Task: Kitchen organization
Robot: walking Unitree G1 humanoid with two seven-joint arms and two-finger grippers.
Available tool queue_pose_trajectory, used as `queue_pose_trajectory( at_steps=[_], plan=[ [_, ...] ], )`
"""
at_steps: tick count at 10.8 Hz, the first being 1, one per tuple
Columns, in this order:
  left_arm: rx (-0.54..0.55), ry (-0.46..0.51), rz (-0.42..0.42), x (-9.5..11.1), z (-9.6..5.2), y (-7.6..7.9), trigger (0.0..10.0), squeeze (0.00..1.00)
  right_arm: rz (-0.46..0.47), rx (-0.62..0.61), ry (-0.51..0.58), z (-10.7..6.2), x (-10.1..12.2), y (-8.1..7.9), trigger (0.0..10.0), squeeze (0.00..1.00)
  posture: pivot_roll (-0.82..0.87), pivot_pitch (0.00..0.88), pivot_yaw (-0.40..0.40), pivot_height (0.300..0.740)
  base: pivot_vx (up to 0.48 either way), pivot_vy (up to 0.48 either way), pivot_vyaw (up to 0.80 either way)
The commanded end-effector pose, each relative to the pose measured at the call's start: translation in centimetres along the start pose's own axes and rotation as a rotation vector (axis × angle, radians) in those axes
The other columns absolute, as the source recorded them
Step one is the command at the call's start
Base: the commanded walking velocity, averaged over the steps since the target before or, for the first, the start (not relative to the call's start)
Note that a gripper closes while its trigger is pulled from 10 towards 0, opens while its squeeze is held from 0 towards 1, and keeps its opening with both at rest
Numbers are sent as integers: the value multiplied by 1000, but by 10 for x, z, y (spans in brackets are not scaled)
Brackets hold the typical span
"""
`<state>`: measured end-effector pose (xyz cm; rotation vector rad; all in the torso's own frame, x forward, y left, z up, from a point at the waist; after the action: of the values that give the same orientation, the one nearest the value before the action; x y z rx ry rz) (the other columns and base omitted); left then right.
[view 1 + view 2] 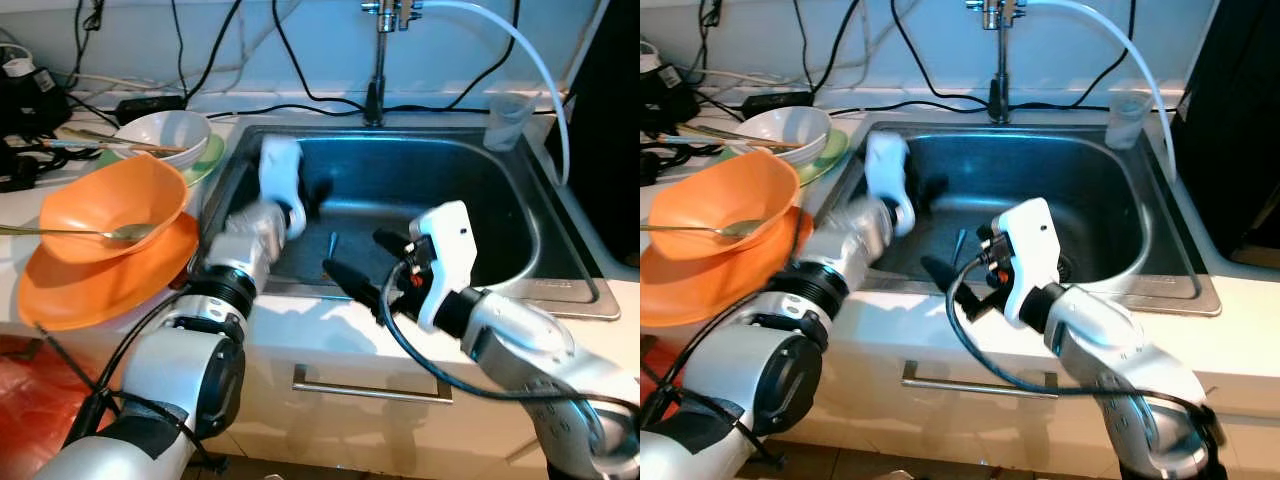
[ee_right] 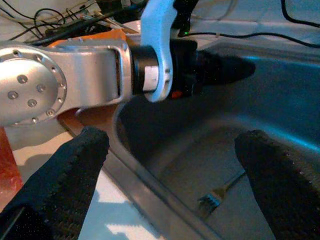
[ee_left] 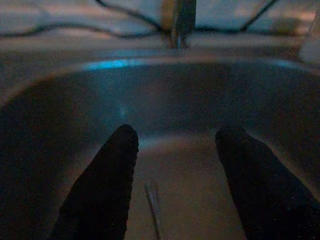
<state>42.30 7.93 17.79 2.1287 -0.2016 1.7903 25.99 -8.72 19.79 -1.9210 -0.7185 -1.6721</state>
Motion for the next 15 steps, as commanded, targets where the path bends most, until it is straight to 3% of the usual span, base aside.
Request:
queue_pose_trajectory(
  at_steps=[1,2,4,6,7,8,9,11,15],
  plan=[
    [26,23,-7,8,-2,-7,10000,1000,-14,24,15,4,3,-3,10000,0,-122,0,74,740,0,0,0],
    [33,44,-9,15,-2,-6,10000,1000,-19,21,30,6,6,-2,10000,0,-118,0,78,740,0,0,0],
    [129,110,63,30,-6,-13,10000,1000,13,30,83,6,13,-1,10000,0,-110,0,80,740,0,0,0],
    [210,165,93,37,-16,-21,10000,961,-24,53,84,8,14,-1,10000,0,-92,0,77,740,0,0,0],
    [240,180,92,38,-20,-24,10000,325,-33,55,90,10,15,0,10000,0,-83,0,75,740,0,0,625],
    [264,193,97,39,-23,-26,10000,0,-37,51,94,12,15,0,10000,0,-78,0,74,740,0,0,650],
    [296,233,106,49,-34,-30,10000,0,-46,48,96,14,15,1,10000,0,-74,0,75,740,0,0,800],
    [290,326,134,74,-42,-24,10000,0,-52,15,102,16,14,6,10000,0,-73,0,80,740,0,0,400],
    [318,304,123,77,-46,-25,10000,0,-60,-25,116,16,14,12,10000,0,-80,0,90,740,0,0,0]
  ],
)
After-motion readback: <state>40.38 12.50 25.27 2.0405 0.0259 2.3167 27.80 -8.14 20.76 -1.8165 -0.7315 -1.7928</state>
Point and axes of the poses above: a point about 5 cm out from each wrist's last joint towards the gripper, its own z axis pointing out of the wrist towards the gripper, its own x axis along the axis of the wrist's last joint, y = z × x, the point moved 2 cm from there along z, pointing out of the wrist towards the gripper, and after that the axes turned 3 degrees about -z, right-handed, at the moved point
